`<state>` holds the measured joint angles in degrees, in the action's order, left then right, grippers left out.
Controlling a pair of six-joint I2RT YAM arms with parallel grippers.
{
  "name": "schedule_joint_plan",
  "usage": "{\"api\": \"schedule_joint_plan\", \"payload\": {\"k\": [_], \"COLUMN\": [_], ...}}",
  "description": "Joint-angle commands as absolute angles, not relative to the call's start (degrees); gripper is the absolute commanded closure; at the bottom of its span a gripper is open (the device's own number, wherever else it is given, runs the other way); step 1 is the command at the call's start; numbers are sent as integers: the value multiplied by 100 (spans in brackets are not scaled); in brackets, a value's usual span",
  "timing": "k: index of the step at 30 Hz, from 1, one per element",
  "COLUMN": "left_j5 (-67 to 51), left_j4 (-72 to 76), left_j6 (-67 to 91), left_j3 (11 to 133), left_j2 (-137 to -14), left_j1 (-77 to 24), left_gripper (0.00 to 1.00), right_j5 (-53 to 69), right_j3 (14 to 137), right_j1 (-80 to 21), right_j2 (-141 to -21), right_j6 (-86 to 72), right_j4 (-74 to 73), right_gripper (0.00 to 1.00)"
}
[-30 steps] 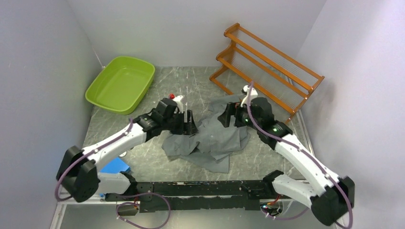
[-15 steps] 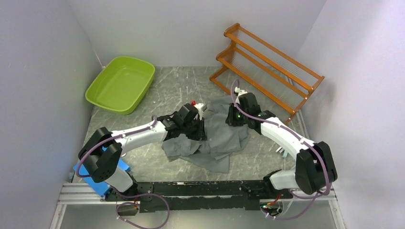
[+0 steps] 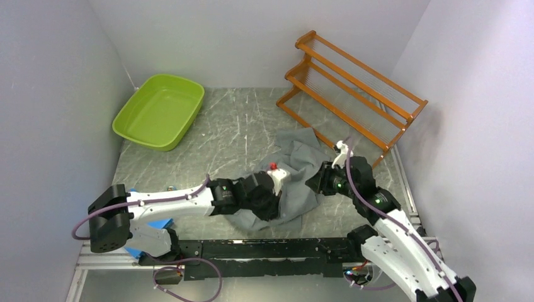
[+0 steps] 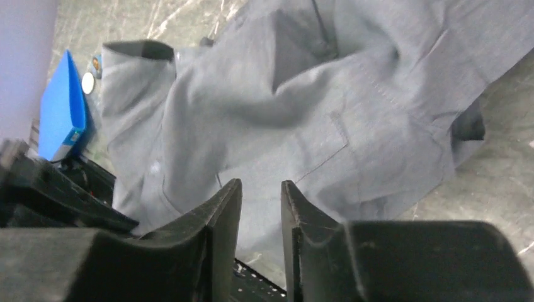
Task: Pin the brooch onto the clothing
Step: Flatten out the clothes at the center of the board.
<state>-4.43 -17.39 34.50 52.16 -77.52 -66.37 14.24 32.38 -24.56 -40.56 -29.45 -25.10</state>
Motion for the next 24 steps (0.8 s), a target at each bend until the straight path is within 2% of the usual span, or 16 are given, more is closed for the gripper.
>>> {"api": "schedule_joint_plan", "payload": {"k": [1,2,4,5,6,7,14,20,24], "left_j5": [-75,-17,-12,125,197,207,-127,-1280,-1726], "left_j4": [-2381,-2480,-2598,-2636,-2611,-2535,-1769,-884,-806], "left_j6": [3260,3288,3384,3439,3480,3474,3448,3851,4231], "left_j3": [5243,5293,5416,5501,5562,5602,5750,5245,4804], "left_j2": [-7905,-7974,-8048,-8054,-8014,-7932,-7284,-6760,-6679], "left_j1": [-7347,-7423,-7445,-7447,-7451,-7445,-6850,-5408,-4430], "left_gripper": [82,69,37,29,8,5,5,5,5], "right_j5": [1142,1025,972,998,1066,1139,1694,1946,1856], "right_j3": [3233,3305,3535,3643,3777,3856,3840,3800,4003], "right_j1": [-2435,-2435,-2435,-2435,-2435,-2435,-2435,-2427,-2427], "right_j2": [-3419,-3460,-3726,-3908,-4122,-4315,-4967,-5280,-5561], "right_j6": [-3088,-2986,-2739,-2625,-2532,-2463,-2508,-2552,-2321], "right_j4": [-2768,-2739,-2673,-2661,-2621,-2582,-2029,-1711,-1799], "right_gripper": [54,46,38,36,33,32,18,12,9]}}
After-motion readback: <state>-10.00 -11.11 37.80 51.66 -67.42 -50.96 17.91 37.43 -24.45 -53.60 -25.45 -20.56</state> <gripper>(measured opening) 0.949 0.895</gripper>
